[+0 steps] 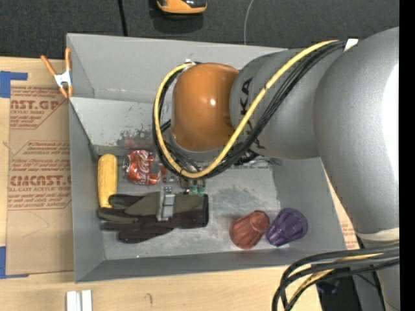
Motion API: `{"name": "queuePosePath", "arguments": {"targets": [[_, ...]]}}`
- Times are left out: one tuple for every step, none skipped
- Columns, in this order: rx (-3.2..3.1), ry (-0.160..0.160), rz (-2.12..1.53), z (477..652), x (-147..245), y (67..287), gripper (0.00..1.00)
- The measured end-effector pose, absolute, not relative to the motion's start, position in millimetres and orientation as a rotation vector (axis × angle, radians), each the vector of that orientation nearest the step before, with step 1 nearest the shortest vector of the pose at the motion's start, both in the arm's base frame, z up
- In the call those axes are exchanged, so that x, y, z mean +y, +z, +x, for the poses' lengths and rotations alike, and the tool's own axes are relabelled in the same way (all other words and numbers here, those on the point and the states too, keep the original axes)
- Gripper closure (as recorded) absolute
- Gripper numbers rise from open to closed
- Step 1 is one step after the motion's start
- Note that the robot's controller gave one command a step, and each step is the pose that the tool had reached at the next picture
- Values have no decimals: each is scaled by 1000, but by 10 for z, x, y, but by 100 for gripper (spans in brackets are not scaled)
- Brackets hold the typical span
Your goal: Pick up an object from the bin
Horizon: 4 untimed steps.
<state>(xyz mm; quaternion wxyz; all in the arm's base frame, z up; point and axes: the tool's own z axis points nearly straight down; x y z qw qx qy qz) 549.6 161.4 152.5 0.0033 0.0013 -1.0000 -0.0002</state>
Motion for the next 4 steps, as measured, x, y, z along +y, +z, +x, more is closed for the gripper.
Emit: {"name": "queuePosePath", "arguments": {"targets": [[-3143,-3,1,5515,1606,1573,0],[-3147,-5,-31,5232,1794,996,0],[-3141,0,100,5019,1938,699,0],[-3137,-2,-158,5090,1981,699,0]]}}
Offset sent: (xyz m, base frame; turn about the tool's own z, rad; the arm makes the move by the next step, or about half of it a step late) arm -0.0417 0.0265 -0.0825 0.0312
